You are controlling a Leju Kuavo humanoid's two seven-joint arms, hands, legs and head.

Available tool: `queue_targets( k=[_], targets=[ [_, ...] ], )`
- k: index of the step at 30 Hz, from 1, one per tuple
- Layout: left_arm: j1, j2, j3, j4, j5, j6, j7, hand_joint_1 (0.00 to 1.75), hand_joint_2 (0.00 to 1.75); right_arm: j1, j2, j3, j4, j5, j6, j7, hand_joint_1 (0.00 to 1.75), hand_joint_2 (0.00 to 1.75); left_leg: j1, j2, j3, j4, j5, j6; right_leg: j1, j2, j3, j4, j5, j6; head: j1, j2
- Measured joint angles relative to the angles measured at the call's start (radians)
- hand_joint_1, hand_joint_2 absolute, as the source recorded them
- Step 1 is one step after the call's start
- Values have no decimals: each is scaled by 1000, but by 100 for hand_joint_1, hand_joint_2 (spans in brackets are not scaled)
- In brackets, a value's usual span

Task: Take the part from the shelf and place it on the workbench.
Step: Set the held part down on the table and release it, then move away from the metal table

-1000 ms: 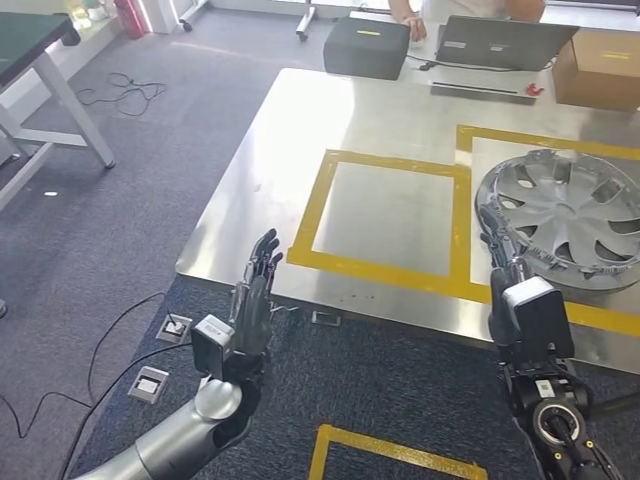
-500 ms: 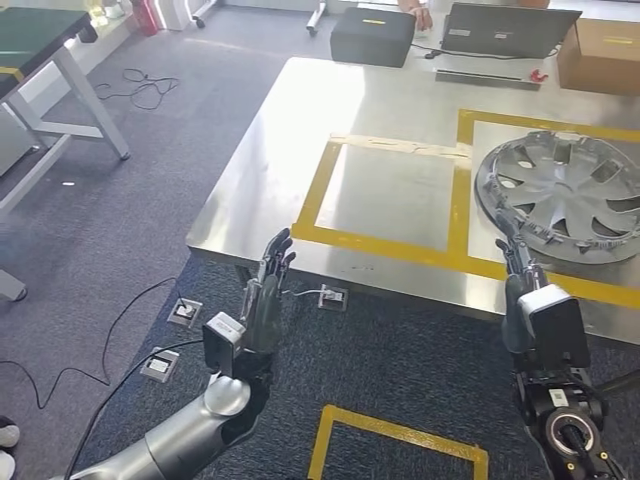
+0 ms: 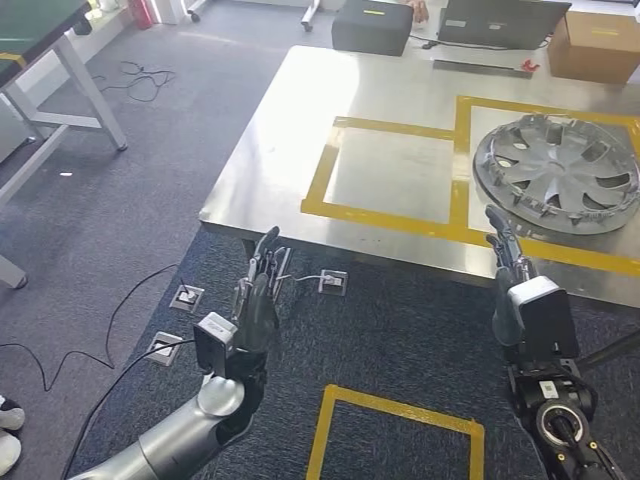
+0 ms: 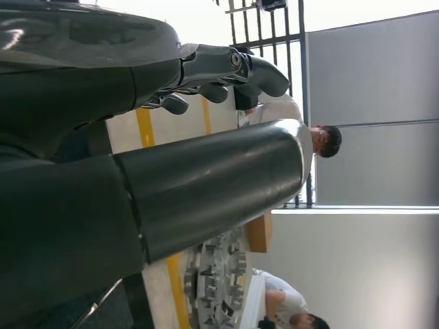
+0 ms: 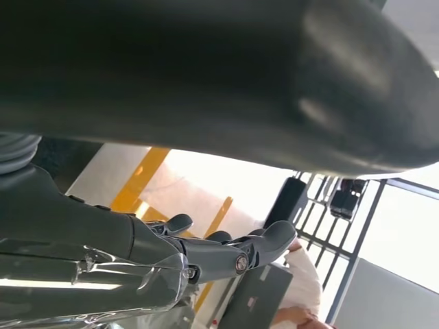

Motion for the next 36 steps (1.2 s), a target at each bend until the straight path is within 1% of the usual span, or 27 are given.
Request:
queue_targets(
  k=[2,3,4,5,6,7,9,11,13,14,15,16,19,20,21,22,23,24,26,27,29,30,31,32,34,35,36],
  targets=[
    [-1,0,0,0,0,0,0,0,0,1,-2,0,0,0,0,0,0,0,4,4,-17,-6,22,11,-2,1,-32,97,-94,5,11,0],
    [-1,-1,0,0,0,0,0,0,0,2,-3,0,0,0,0,0,0,0,3,4,-30,-5,32,14,-2,1,-49,172,-145,7,16,0],
    [-1,-1,0,0,0,1,1,0,0,3,-4,0,0,0,0,0,0,0,3,4,-42,-5,42,14,-3,1,-61,242,-179,9,19,0],
    [-1,-1,0,0,1,3,2,0,0,4,-4,0,0,1,0,1,0,0,3,4,-55,-4,52,14,-3,1,-62,290,-190,10,21,0],
    [0,-1,0,0,1,5,2,0,0,5,-5,-1,0,1,0,1,0,0,2,4,-69,-3,62,12,-3,1,-48,303,-176,10,22,0],
    [0,-1,0,0,1,7,3,0,0,5,-6,-1,0,2,0,2,0,0,2,4,-82,-1,72,10,-3,0,-15,276,-147,9,24,0],
    [-1,-1,0,0,2,9,6,0,0,5,-6,-1,-2,3,0,4,0,0,0,4,-103,4,89,2,-2,1,91,138,-106,5,25,0],
    [-2,-1,0,0,2,10,9,0,0,5,-6,-2,-8,6,0,5,0,0,-3,4,-116,8,107,-8,2,2,179,4,-114,-1,24,0],
    [-3,-1,0,0,2,10,10,0,0,6,-6,-3,-13,9,-2,7,0,0,-4,4,-121,4,129,-18,6,4,196,-38,-119,-9,23,0],
    [-4,0,0,0,3,10,11,0,0,6,-6,-3,-13,10,-2,8,0,0,-3,3,-125,1,136,-23,4,3,186,-39,-110,-15,23,0],
    [-4,0,0,0,3,10,11,0,0,7,-6,-2,-14,11,-3,9,0,0,-3,2,-133,10,123,-28,2,1,175,-40,-98,-22,23,0],
    [-4,1,0,0,5,10,11,0,0,8,-6,-3,-15,12,-4,10,0,0,-2,1,-148,39,87,-33,-1,-1,161,-41,-85,-31,21,0],
    [-4,1,0,0,9,10,11,0,0,11,-7,-5,-16,14,-8,12,0,0,3,0,-208,235,-68,-45,-1,-4,109,-41,-42,-44,13,0],
    [-4,1,0,0,10,10,11,0,0,14,-7,-5,-17,15,-9,12,0,0,3,0,-217,296,-83,-46,1,-4,91,-40,-28,-45,11,0],
    [-4,1,0,0,10,10,11,0,0,18,-7,-5,-17,15,-9,12,0,0,3,0,-211,330,-74,-45,3,-4,73,-39,-15,-45,9,0],
    [-4,1,0,0,10,10,11,0,0,21,-7,-5,-17,16,-9,12,0,0,3,0,-187,326,-47,-41,5,-4,56,-39,-2,-44,7,0],
    [-4,1,0,0,10,10,11,0,0,23,-7,-5,-17,16,-9,12,0,0,1,-1,-145,286,-18,-35,7,-4,41,-38,11,-43,5,0],
    [-5,1,0,0,10,11,11,0,0,24,-7,-5,-19,16,-9,12,0,0,-2,-1,-85,215,-6,-26,8,-3,30,-38,22,-42,4,0],
    [-8,1,0,-2,10,13,11,0,0,25,-7,-7,-23,16,-8,12,0,0,-11,-2,30,53,-24,-12,10,-3,17,-38,43,-34,2,0],
    [-9,1,0,-4,10,15,11,0,0,25,-7,-8,-26,16,-6,12,0,0,-14,-2,61,4,-34,-7,10,-3,15,-41,54,-29,3,0],
    [-9,1,0,-5,9,18,13,0,0,26,-7,-8,-28,17,-3,12,0,0,-15,-1,63,-24,-24,0,8,-3,9,-49,72,-17,2,0],
    [-8,0,0,-5,9,20,14,0,0,27,-8,-9,-28,17,-2,13,0,0,-13,1,54,-28,-12,6,7,-2,2,-42,61,-12,2,0],
    [-7,0,0,-5,9,21,15,0,0,29,-9,-9,-28,17,-1,13,0,0,-9,4,44,-32,0,13,7,-1,-10,-17,30,-6,4,0],
    [-6,0,0,-5,9,21,16,0,0,30,-9,-9,-28,17,0,14,0,0,-6,6,31,-33,13,19,5,0,-27,30,-20,-2,10,0],
    [-4,0,0,-5,9,22,17,0,0,31,-10,-9,-28,17,1,14,0,0,-7,7,0,-32,37,24,3,0,-62,172,-124,6,19,0],
    [-2,0,0,-5,9,22,17,0,0,31,-11,-9,-28,17,2,14,0,0,-7,7,-18,-30,50,23,2,0,-70,238,-146,10,21,0],
    [0,-1,0,-5,9,23,17,0,0,31,-11,-9,-27,17,2,14,0,0,-7,7,-36,-28,62,21,1,0,-67,279,-142,12,23,0]
  ],
)
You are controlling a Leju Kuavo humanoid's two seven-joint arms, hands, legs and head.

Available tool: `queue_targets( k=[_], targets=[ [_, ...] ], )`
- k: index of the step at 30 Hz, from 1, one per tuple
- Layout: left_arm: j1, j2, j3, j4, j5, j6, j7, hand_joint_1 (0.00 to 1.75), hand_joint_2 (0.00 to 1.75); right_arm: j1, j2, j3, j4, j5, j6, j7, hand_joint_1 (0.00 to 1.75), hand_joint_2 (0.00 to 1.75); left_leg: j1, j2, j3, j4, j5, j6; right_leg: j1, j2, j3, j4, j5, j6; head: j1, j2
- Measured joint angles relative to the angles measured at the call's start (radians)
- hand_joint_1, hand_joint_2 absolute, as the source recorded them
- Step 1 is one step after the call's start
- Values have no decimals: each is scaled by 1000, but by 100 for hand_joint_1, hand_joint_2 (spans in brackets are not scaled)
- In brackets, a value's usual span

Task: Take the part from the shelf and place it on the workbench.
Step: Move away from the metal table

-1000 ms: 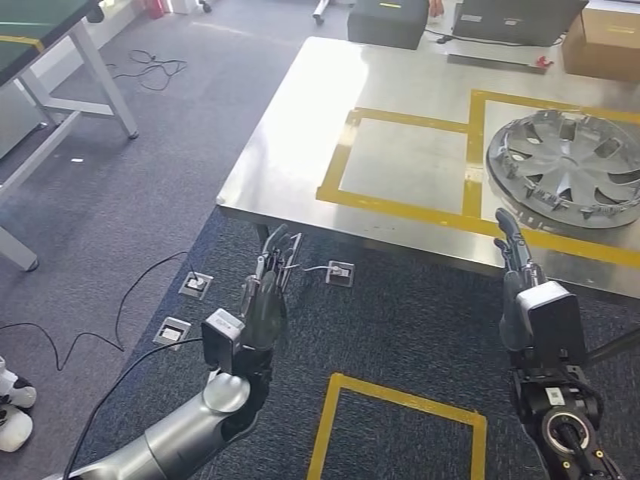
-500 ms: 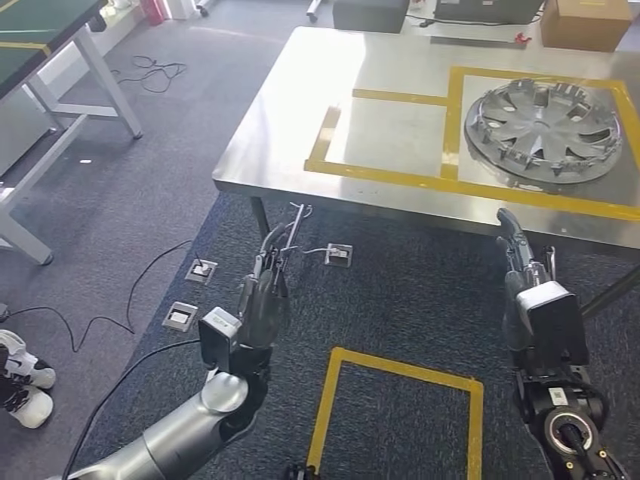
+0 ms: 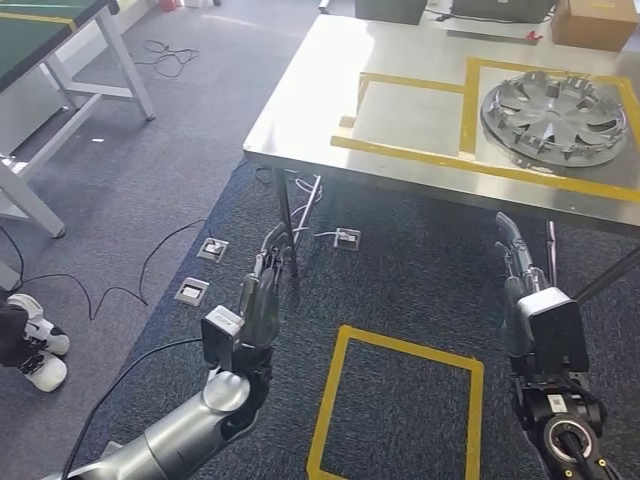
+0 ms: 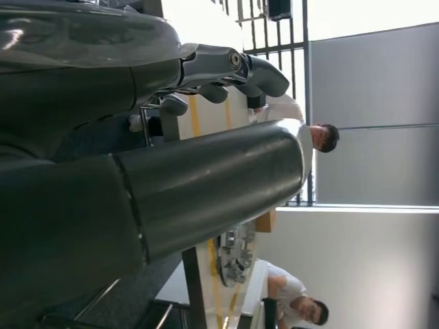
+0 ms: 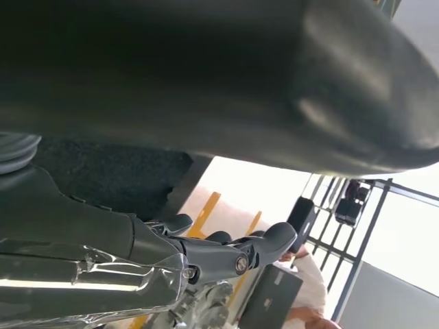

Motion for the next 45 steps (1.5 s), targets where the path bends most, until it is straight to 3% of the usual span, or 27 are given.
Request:
queue_targets(
  k=[1,3,5,7,9,10,12,14,15,16,17,19,20,22,24,25,28,29,35,37,40,42,44,45],
  targets=[
    [3,0,0,0,0,0,0,0,0,0,0,0,0,0,1,0,0,0,0,0,-19,4,13,-3,-1,0,19,8,24,2,1,0],
    [6,0,0,0,-1,2,0,0,0,-1,0,0,0,0,3,-2,0,0,1,-1,-54,14,32,-10,-5,0,107,-84,72,3,2,0],
    [6,0,0,-1,-2,5,-1,0,0,-2,0,0,0,0,5,-5,0,0,-2,-2,-76,27,46,-21,-2,1,215,-237,51,-3,2,0],
    [6,0,0,-3,-5,9,-2,0,0,-4,0,0,0,-1,7,-8,0,0,-4,-3,-83,30,61,-33,3,3,252,-315,21,-17,0,0],
    [7,1,0,-3,-7,11,-3,0,0,-5,0,0,0,-2,9,-10,0,0,-1,-4,-88,32,65,-45,2,0,237,-322,33,-36,1,0],
    [8,1,0,-3,-7,13,-3,0,0,-6,0,0,0,-2,11,-10,0,0,1,-5,-97,48,45,-51,1,-2,233,-324,42,-44,1,0],
    [10,2,0,-3,-7,17,-3,0,0,-7,0,1,1,-3,14,-11,0,0,6,-7,-132,137,-43,-64,-3,-6,218,-325,62,-55,-1,0],
    [14,4,0,-3,-7,19,-2,0,0,-7,0,2,3,-6,19,-13,0,0,11,-7,-176,277,-127,-74,-3,-5,195,-323,81,-58,-5,0],
    [16,4,0,-3,-7,20,-2,0,0,-6,0,2,5,-8,21,-14,0,0,13,-7,-187,328,-139,-78,-3,-5,184,-322,89,-57,-7,0],
    [19,5,0,-3,-8,20,-2,0,0,-5,0,3,7,-9,24,-14,0,0,14,-7,-179,342,-129,-79,-3,-5,174,-321,96,-55,-9,0],
    [21,5,0,-3,-9,21,-2,0,0,-5,0,3,9,-11,25,-15,0,0,15,-7,-148,309,-104,-77,-3,-5,167,-320,101,-53,-10,0],
    [22,5,0,-4,-10,22,-2,0,0,-5,0,3,11,-13,27,-17,0,0,14,-7,-45,161,-59,-69,-2,-5,159,-319,108,-46,-14,0],
    [22,5,0,-5,-10,23,-2,0,0,-6,0,3,11,-14,27,-19,0,0,12,-8,-3,95,-50,-63,-1,-6,157,-318,111,-42,-15,0],
    [22,6,0,-8,-10,26,-2,0,0,-7,0,3,11,-14,27,-22,0,0,7,-8,31,33,-52,-52,2,-6,154,-318,117,-31,-14,0],
    [23,6,0,-9,-11,27,-2,0,0,-7,0,3,11,-13,27,-24,0,0,7,-7,27,25,-50,-41,3,-6,153,-320,120,-21,-12,0],
    [23,6,0,-9,-12,27,-2,0,0,-7,0,3,11,-12,27,-24,0,0,7,-8,26,23,-48,-39,3,-6,152,-322,118,-30,-10,0],
    [25,6,0,-10,-12,28,-2,0,0,-7,0,3,12,2,25,-25,0,0,7,-8,27,18,-45,-40,4,-7,152,-326,113,-76,-2,0],
    [26,6,0,-10,-12,28,-2,0,0,-7,0,4,12,9,24,-24,0,0,6,-8,27,18,-45,-38,4,-7,152,-327,117,-79,0,0],
    [28,7,0,-11,-14,29,-1,0,0,-7,0,8,12,33,16,-15,0,0,2,-8,22,22,-42,-30,0,-6,154,-334,136,-49,2,0],
    [28,7,0,-12,-16,30,0,0,0,-7,0,8,12,35,17,-12,0,0,-2,-9,20,25,-44,-25,-4,-7,156,-338,138,-30,2,0],
    [29,9,0,-19,-18,32,2,0,0,-7,0,9,9,34,18,-7,0,0,0,-12,30,7,-37,-4,-8,-8,156,-344,134,1,-1,0],
    [30,9,0,-25,-20,33,7,0,0,-9,1,9,6,31,17,-4,0,0,9,-15,45,-15,-28,4,-6,-5,123,-271,90,2,3,0],
    [32,10,0,-27,-22,34,12,0,0,-8,1,9,6,28,17,0,0,0,10,-22,49,-18,-27,4,-9,-3,58,-127,29,3,7,0],
    [35,10,0,-27,-22,34,13,0,0,-6,1,9,6,28,17,2,0,0,11,-28,49,-17,-28,2,-12,-3,30,-70,13,6,8,0]
  ],
)
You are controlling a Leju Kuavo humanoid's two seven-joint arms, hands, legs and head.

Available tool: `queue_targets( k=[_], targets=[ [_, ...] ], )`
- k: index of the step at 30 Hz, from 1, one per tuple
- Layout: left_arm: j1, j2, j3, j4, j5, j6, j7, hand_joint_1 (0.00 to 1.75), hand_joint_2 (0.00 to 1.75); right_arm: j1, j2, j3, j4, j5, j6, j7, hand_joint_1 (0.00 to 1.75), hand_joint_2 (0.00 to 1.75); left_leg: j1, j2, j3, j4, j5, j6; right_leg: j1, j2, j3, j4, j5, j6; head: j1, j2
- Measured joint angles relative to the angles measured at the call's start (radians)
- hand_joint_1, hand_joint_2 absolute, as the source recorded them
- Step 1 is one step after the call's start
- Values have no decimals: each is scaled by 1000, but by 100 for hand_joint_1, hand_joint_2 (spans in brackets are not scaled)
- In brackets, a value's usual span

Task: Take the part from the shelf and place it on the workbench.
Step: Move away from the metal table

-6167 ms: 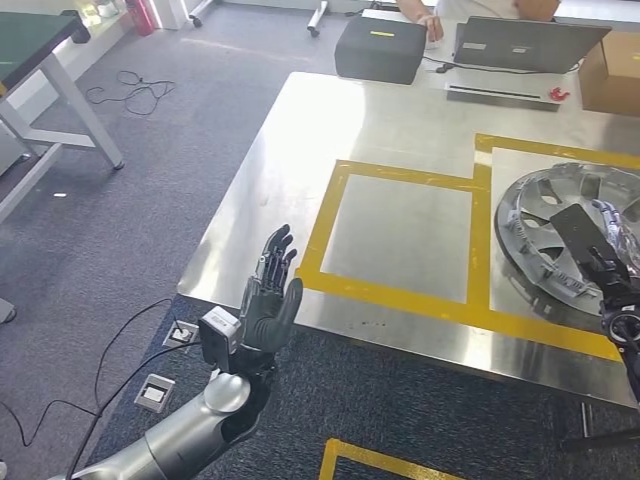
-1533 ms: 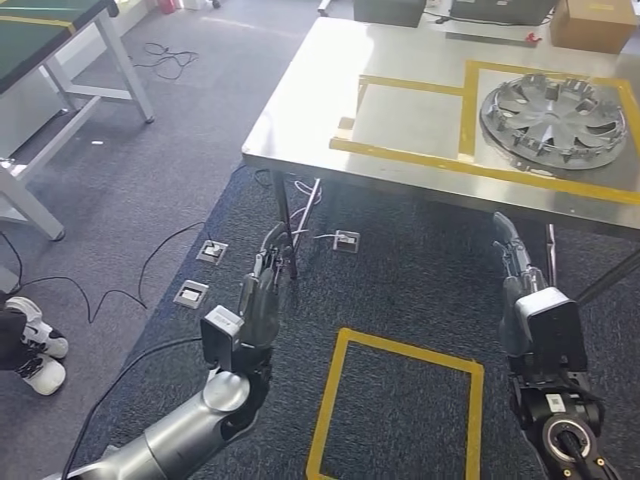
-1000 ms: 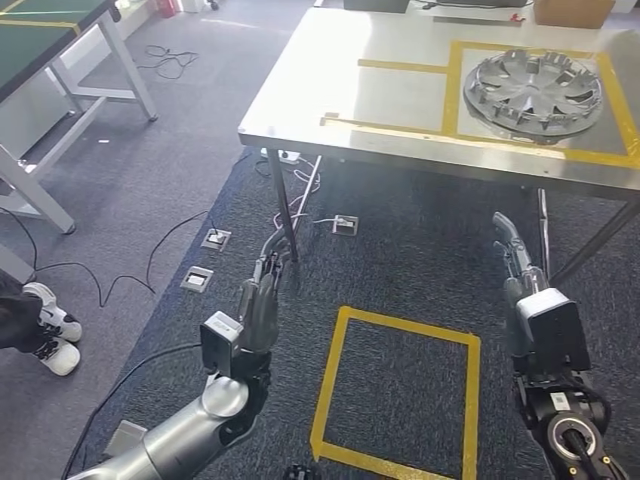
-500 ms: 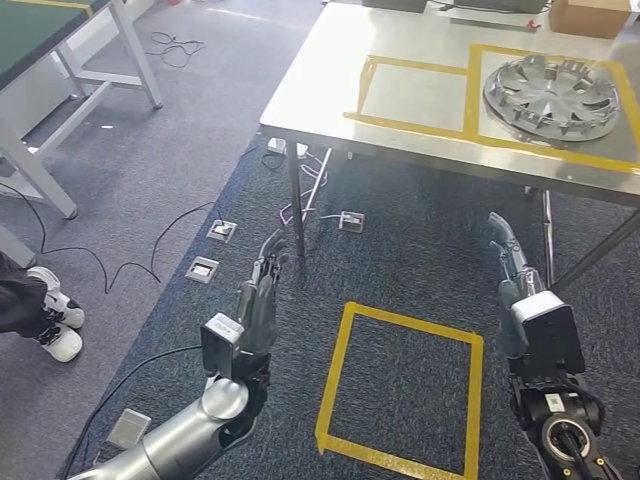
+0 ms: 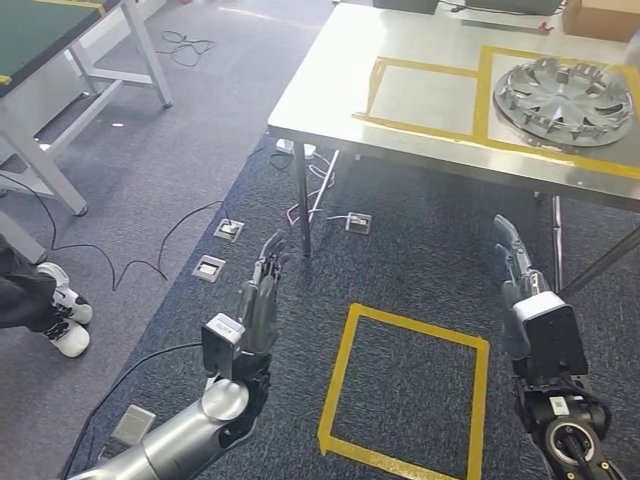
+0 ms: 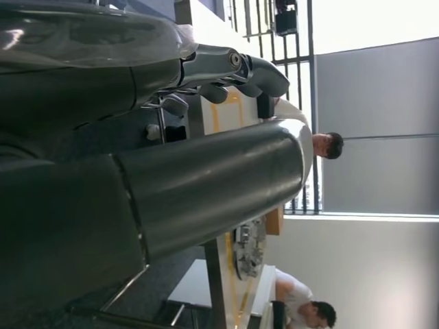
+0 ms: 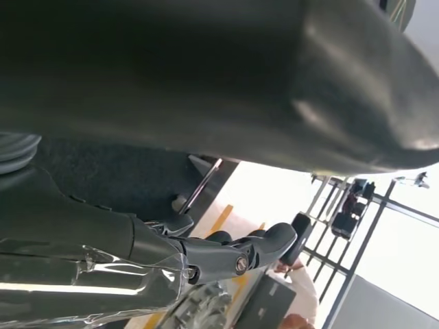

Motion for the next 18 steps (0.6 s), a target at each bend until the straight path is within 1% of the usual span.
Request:
queue_targets(
  k=[1,2,3,4,5,6,7,8,9,10,11,12,13,14,15,16,17,18],
  targets=[
    [3,0,0,0,0,0,0,0,0,1,0,1,0,0,0,1,0,0,2,-8,1,2,-2,-3,-4,0,-12,22,3,3,0,0],
    [4,0,0,-1,0,0,1,0,0,2,0,1,0,0,0,1,0,0,6,-18,2,5,-6,-9,-9,1,-4,2,26,6,0,0],
    [5,0,0,-1,-1,0,1,0,0,2,0,1,0,0,0,1,0,0,10,-29,3,12,-11,-16,-15,5,23,-55,63,11,0,0],
    [5,0,0,-2,-1,1,2,0,0,2,0,2,0,0,0,1,0,0,15,-40,3,20,-17,-26,-22,22,56,-122,92,17,1,0],
    [4,0,0,-3,-2,1,3,0,0,1,0,1,0,0,0,2,0,0,18,-50,-2,31,-24,-36,-26,43,88,-182,109,21,5,0],
    [4,1,0,-5,-3,1,4,0,0,1,-1,2,0,-1,0,3,0,0,20,-61,-9,40,-27,-46,-29,60,107,-217,112,21,6,0],
    [4,1,0,-8,-4,2,6,0,0,2,-1,2,0,-1,0,3,0,0,21,-70,-18,46,-27,-55,-27,71,115,-229,103,18,6,0],
    [4,1,0,-10,-4,2,7,0,0,2,-1,2,-1,-2,0,4,0,0,23,-79,-26,48,-25,-62,-24,68,116,-230,98,11,6,0],
    [5,1,0,-12,-5,3,9,0,0,2,-1,2,-2,-2,1,5,0,0,25,-85,-30,47,-23,-69,-23,58,113,-227,96,2,2,0],
    [5,2,0,-14,-5,4,11,0,0,1,-1,2,-2,-3,1,5,0,0,27,-77,-34,53,-26,-74,-22,48,115,-228,96,-6,-1,0],
    [5,3,0,-15,-5,5,13,0,0,0,-1,2,-2,-3,2,4,0,0,26,-59,-46,76,-37,-78,-22,37,117,-230,95,-16,-4,0],
    [3,5,0,-17,-5,6,14,0,0,-1,-1,2,-2,-4,4,4,0,0,25,-35,-70,122,-59,-81,-20,25,120,-232,95,-25,-8,0],
    [1,5,0,-18,-5,7,15,0,0,-1,-1,1,-2,-5,6,3,0,0,23,-11,-107,191,-87,-82,-17,14,121,-233,93,-32,-13,0],
    [1,6,0,-18,-5,8,16,0,0,0,-1,2,-2,-6,7,3,0,0,22,0,-152,269,-117,-82,-13,2,121,-233,92,-37,-18,0],
    [2,6,0,-18,-5,9,17,0,0,0,-1,2,-2,-7,9,2,0,0,22,4,-193,337,-138,-82,-9,-9,122,-233,90,-40,-20,0],
    [4,6,0,-18,-5,9,17,0,0,1,-1,3,-2,-8,10,2,0,0,21,6,-219,375,-142,-80,-6,-20,123,-233,88,-43,-22,0],
    [6,7,0,-18,-5,10,18,0,0,1,-1,3,-2,-8,10,2,0,0,21,7,-223,369,-124,-76,-2,-31,125,-233,86,-45,-25,0],
    [7,8,0,-19,-5,11,18,0,0,0,-1,3,-2,-8,10,2,0,0,18,12,-204,321,-88,-70,1,-41,128,-233,84,-46,-27,0]
  ],
)
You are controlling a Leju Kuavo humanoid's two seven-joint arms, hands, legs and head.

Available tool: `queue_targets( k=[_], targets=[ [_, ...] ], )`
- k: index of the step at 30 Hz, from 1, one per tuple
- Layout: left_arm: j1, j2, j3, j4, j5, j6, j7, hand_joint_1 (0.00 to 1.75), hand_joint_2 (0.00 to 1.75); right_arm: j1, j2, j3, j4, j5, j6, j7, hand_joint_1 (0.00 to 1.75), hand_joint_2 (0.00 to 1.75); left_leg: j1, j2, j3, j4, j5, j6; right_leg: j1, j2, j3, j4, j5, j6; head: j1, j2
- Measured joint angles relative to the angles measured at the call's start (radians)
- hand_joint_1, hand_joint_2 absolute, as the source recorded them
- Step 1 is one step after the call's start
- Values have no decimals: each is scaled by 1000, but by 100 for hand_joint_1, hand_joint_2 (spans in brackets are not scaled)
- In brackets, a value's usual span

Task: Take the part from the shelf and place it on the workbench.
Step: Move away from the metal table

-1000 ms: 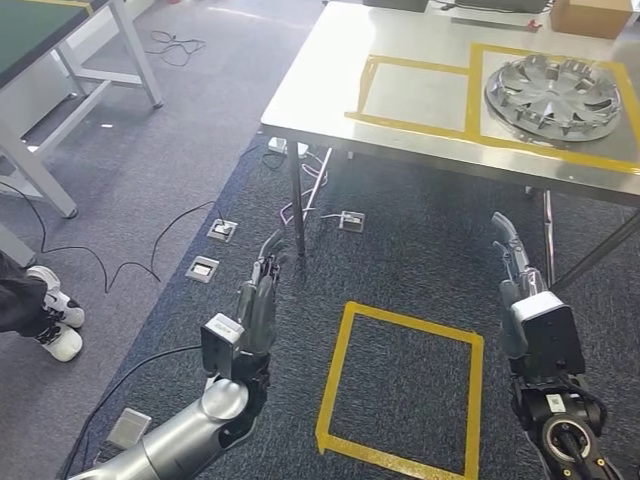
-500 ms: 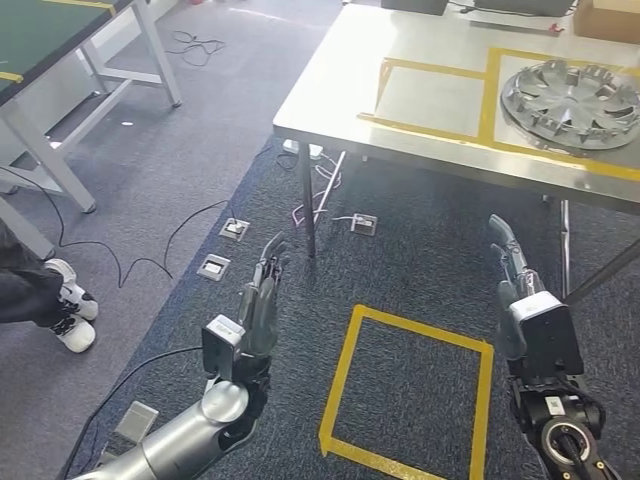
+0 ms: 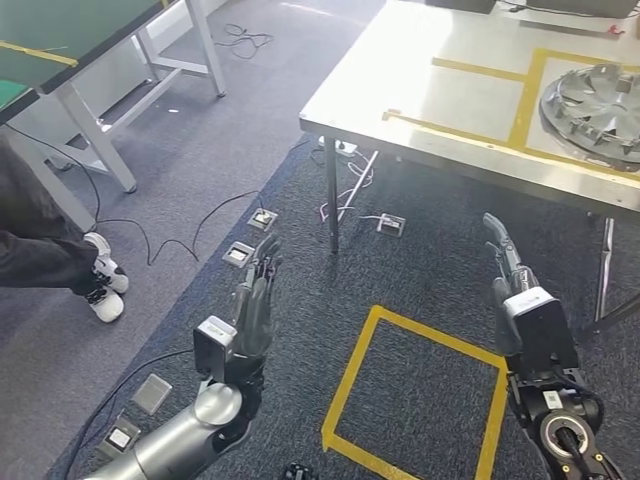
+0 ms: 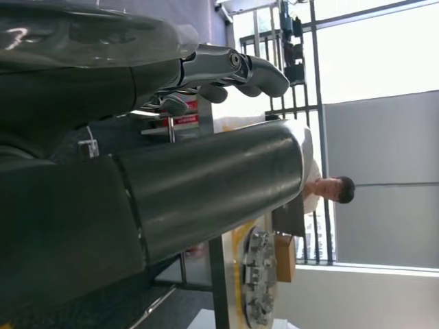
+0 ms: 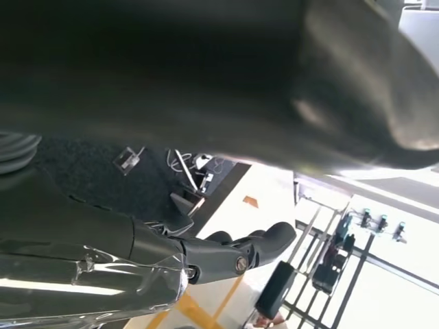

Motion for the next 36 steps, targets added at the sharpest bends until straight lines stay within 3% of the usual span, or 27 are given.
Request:
queue_targets(
  k=[1,3,5,7,9,11,12,13,14,15,16,18,20,22,24,25,27,28,29,30,31,33,35,36],
  targets=[
    [0,1,0,-1,0,1,0,0,0,-1,0,0,0,0,0,0,0,0,-4,12,36,-78,44,8,3,-10,5,0,-3,0,-3,0],
    [-2,1,0,-4,0,2,0,0,0,-2,0,0,0,0,0,0,0,0,-18,54,102,-216,96,26,9,-25,11,-1,-9,4,-5,0],
    [-3,1,0,-8,0,2,0,0,0,-2,0,0,0,-1,0,0,0,0,-30,67,118,-258,99,35,14,-40,14,-2,-13,12,-2,0],
    [-1,2,0,-11,0,2,0,0,0,-2,0,0,0,-2,0,0,0,0,-28,43,118,-265,103,42,14,-52,17,-1,-21,22,1,0],
    [-1,2,0,-13,0,3,0,0,0,-3,0,0,0,-2,0,-1,0,0,-22,23,124,-272,106,51,10,-21,0,45,-54,30,8,0],
    [-1,2,0,-15,0,3,0,0,0,-2,0,0,0,-2,0,-1,0,0,-21,2,127,-274,107,57,8,24,-59,175,-119,34,18,0],
    [0,2,0,-15,0,3,0,0,0,-1,0,1,0,-2,0,-1,0,0,-22,-10,127,-273,106,59,8,34,-93,247,-145,35,20,0],
    [2,1,0,-15,0,3,0,0,0,1,0,2,1,-2,0,-1,0,0,-23,-23,127,-272,105,60,8,38,-119,294,-156,36,21,0],
    [3,1,0,-15,0,3,0,0,0,2,0,3,1,-2,0,-1,0,0,-24,-36,128,-271,105,60,8,40,-127,302,-146,35,21,0],
    [4,1,0,-15,0,3,0,0,0,2,0,3,2,-3,0,-2,0,0,-24,-49,130,-269,103,60,8,42,-115,267,-114,33,22,0],
    [5,1,0,-15,0,4,0,0,0,1,0,3,2,-4,0,-2,0,0,-24,-62,132,-266,101,58,8,51,-87,197,-70,29,23,0],
    [5,1,0,-16,-1,4,0,0,0,0,0,4,2,-6,-1,-5,0,0,-24,-82,134,-262,97,53,5,89,-28,65,-11,23,24,0],
    [5,1,0,-17,-1,4,1,0,0,-1,0,5,1,-8,-1,-7,0,0,-21,-99,127,-259,99,44,6,110,-2,15,-8,22,25,0],
    [7,2,0,-18,-1,5,1,0,0,-1,0,6,1,-10,-1,-8,0,0,-17,-112,121,-259,102,33,5,97,8,3,-10,17,26,0],
    [9,4,0,-20,-2,6,0,0,0,-3,0,6,1,-11,-1,-10,0,0,-22,-87,107,-230,83,22,0,78,17,-10,-5,6,21,0],
    [8,5,0,-21,-2,7,0,0,0,-3,0,6,1,-11,-1,-11,0,0,-23,-61,83,-181,57,17,-3,66,21,-16,-3,1,16,0],
    [7,6,0,-22,-3,7,0,0,0,-2,0,6,1,-13,-1,-12,0,0,-20,-19,6,-37,-2,8,-1,44,22,-18,-4,-6,9,0],
    [8,6,0,-22,-3,8,0,0,0,-2,0,6,2,-14,0,-12,0,0,-17,-10,-28,22,-19,5,-1,32,22,-18,-5,-6,8,0],
    [10,6,0,-22,-3,8,0,0,0,-1,0,7,2,-14,0,-12,0,0,-14,-6,-45,46,-17,2,-1,21,23,-18,-6,-7,7,0],
    [11,6,0,-22,-3,8,0,0,0,-1,0,7,2,-15,0,-12,0,0,-11,-2,-39,26,5,1,-2,11,24,-18,-8,-5,5,0],
    [11,7,0,-23,-3,9,0,0,0,-2,0,7,2,-15,0,-12,0,0,-9,5,-11,-33,40,0,-2,1,27,-17,-11,-3,3,0],
    [10,8,0,-23,-3,9,0,0,0,-2,0,8,2,-16,0,-12,0,0,-11,45,66,-185,102,5,1,-15,33,-16,-19,6,-4,0],
    [8,8,0,-25,-3,9,0,0,0,-3,0,8,2,-16,0,-12,0,0,-16,68,102,-260,119,15,10,-29,38,-16,-26,17,-3,0],
    [8,8,0,-25,-3,9,0,0,0,-3,0,8,2,-16,0,-12,0,0,-20,60,103,-264,116,21,12,-38,41,-17,-29,22,0,0]
  ],
)
